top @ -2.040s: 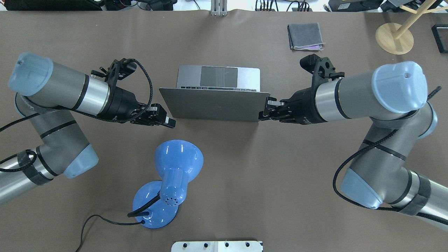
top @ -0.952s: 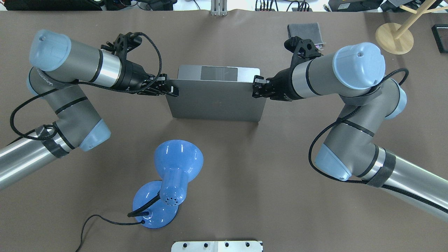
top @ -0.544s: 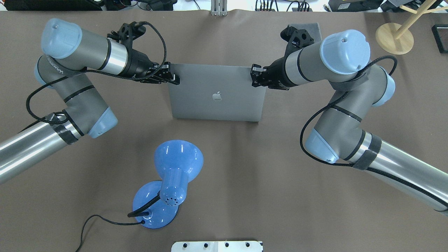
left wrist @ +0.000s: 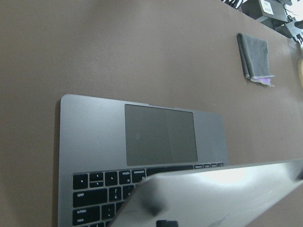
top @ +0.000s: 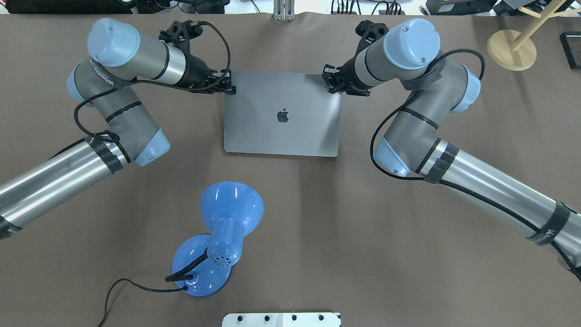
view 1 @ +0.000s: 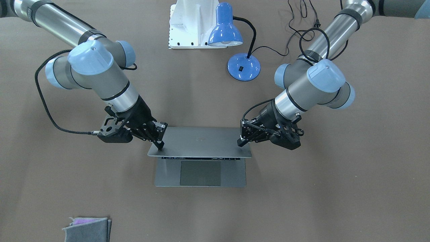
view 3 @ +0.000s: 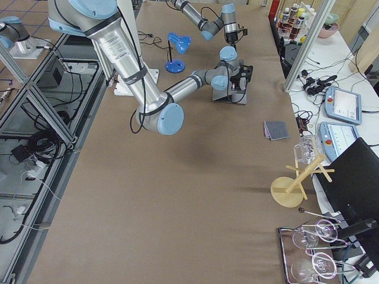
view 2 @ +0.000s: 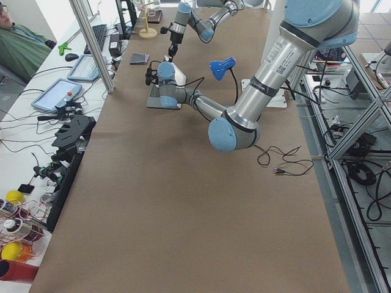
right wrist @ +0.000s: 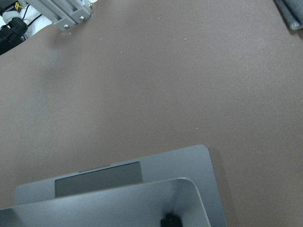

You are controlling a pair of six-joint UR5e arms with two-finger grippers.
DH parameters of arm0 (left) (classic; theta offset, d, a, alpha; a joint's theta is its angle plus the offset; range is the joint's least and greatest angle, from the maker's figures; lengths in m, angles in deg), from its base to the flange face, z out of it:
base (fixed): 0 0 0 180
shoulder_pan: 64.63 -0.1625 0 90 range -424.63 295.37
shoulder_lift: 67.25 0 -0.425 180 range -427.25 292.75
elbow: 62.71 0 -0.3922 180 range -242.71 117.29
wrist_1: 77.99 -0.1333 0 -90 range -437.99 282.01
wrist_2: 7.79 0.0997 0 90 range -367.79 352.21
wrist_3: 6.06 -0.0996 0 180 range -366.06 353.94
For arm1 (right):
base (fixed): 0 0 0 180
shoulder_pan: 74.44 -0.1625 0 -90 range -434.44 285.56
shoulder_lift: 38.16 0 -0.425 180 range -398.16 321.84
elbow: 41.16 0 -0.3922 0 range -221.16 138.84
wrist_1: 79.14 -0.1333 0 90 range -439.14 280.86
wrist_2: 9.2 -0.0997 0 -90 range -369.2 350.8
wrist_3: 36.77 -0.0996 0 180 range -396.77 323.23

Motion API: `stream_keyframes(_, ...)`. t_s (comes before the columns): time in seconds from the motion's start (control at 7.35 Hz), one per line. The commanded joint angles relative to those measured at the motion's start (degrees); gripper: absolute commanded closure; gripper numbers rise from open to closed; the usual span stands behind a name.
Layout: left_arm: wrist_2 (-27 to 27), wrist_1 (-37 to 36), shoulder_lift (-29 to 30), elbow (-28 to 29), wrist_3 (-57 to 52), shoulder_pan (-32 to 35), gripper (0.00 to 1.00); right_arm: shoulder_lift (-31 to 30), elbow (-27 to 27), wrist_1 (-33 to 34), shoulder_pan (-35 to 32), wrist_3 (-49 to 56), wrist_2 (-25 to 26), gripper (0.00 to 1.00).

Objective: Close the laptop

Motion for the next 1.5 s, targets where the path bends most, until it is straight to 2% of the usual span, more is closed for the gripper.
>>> stream_keyframes(0.0,5.7,-2.2,3.2,6.6,-3.5,-1.3,1.00,1.5,7.9,-4.7,0.2,0.1,2.3,1.00)
stream_keyframes(0.41,5.7,-2.4,3.1,4.9,-3.3,-1.6,1.00,1.4,4.9,-4.1,-0.3,0.0,1.8,1.00)
stream_keyframes(0.54,5.1,-2.5,3.0,3.0,-3.0,-1.3,1.00,1.0,3.2,-3.5,-1.9,0.0,-1.9,1.00)
stream_keyframes(0.68,3.6,-4.9,2.6,0.3,-3.0,-0.5,1.00,0.6,-0.2,0.9,-3.9,0.1,-5.2,1.00)
stream_keyframes(0.82,0.5,-11.4,1.1,-5.5,-3.1,0.8,0.98,-0.9,-4.5,5.3,-5.0,2.5,-6.1,0.98)
stream_keyframes(0.95,-3.6,-17.2,-2.2,-12.6,-3.7,3.6,0.48,-4.7,-9.0,6.8,-6.1,6.2,-5.1,0.01)
stream_keyframes(1.09,-9.5,-18.7,-5.6,-16.8,-3.9,7.5,0.02,-11.3,-14.7,7.1,-8.7,8.8,-6.9,0.00)
stream_keyframes(1.22,-11.2,-18.8,-10.0,-19.6,-7.0,11.8,0.01,-16.0,-18.9,9.0,-11.4,15.1,-9.1,0.00)
stream_keyframes(1.36,-14.6,-20.4,-14.2,-21.0,-16.5,15.6,0.01,-21.4,-21.6,9.9,-13.9,20.9,-10.1,0.00)
